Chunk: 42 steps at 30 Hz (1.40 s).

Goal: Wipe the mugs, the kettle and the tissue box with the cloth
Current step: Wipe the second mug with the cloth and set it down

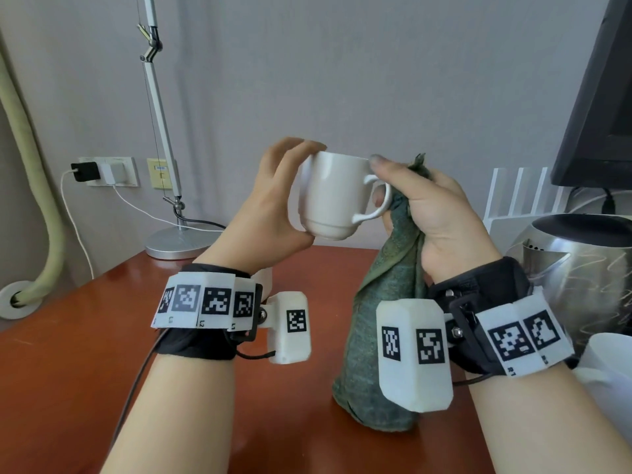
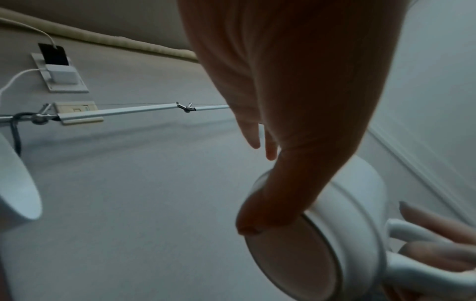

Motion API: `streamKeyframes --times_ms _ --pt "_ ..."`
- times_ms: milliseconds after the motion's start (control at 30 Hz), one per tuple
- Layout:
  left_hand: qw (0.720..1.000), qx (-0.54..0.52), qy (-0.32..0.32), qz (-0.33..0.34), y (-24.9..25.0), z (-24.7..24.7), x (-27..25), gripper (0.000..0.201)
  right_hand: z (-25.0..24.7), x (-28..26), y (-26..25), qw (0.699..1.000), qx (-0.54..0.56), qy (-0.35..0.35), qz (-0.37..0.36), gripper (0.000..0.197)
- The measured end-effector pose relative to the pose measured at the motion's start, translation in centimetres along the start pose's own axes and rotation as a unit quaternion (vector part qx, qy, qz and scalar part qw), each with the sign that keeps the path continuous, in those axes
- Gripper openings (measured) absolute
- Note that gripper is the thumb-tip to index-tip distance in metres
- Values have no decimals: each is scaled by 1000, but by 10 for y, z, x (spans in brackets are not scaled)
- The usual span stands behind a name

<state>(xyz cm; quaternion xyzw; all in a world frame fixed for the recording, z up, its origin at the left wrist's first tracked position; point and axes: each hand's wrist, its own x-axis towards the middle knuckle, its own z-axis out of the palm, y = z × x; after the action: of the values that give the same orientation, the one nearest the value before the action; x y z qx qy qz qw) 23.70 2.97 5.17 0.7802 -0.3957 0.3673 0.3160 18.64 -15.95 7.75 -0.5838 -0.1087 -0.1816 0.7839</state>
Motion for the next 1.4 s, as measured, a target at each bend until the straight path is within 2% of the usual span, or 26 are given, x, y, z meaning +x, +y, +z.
streamKeyframes --times_ms 133,300,367,467,533,600,667,867,1000,1100,1200,1267,1300,1367,1400 --pt "999 12 -3 -31 -6 5 -3 88 -3 1 -2 991 -81 -60 92 24" --pt "999 32 -5 -34 -7 6 -3 97 -6 5 -1 985 -22 -72 153 22" --pt "998 15 1 -64 -4 6 -2 95 -6 8 1 984 10 -65 168 22" --pt "988 -73 61 -119 1 4 -2 68 -3 9 7 985 -6 -56 164 25" --pt "963 -168 91 -188 6 4 -1 44 0 9 13 987 -23 -53 149 26" --pt "936 -226 83 -255 10 3 -1 24 3 9 20 988 -37 -46 139 26" --pt "927 -236 44 -288 8 2 -2 19 7 9 28 988 -63 -40 134 26" --pt "907 -220 -40 -357 -10 0 -19 34 23 6 55 979 -91 -16 181 24" --pt "898 -218 -50 -380 -18 0 -35 49 38 2 75 975 -84 -4 205 21" --pt "889 -211 -6 -406 -31 -1 -52 46 46 0 88 971 -83 0 222 24" --pt "892 -125 115 -420 -52 1 -73 33 51 -1 100 969 -80 10 233 25" --pt "870 -104 168 -453 -62 2 -86 42 54 -1 108 968 -85 19 237 27" --pt "852 -116 177 -479 -65 2 -91 52 56 -2 112 967 -89 22 238 28" --pt "823 -154 171 -519 -70 3 -96 74 59 -2 119 967 -94 26 237 28" --pt "813 -168 164 -533 -72 5 -98 77 61 -2 122 966 -93 27 239 28"
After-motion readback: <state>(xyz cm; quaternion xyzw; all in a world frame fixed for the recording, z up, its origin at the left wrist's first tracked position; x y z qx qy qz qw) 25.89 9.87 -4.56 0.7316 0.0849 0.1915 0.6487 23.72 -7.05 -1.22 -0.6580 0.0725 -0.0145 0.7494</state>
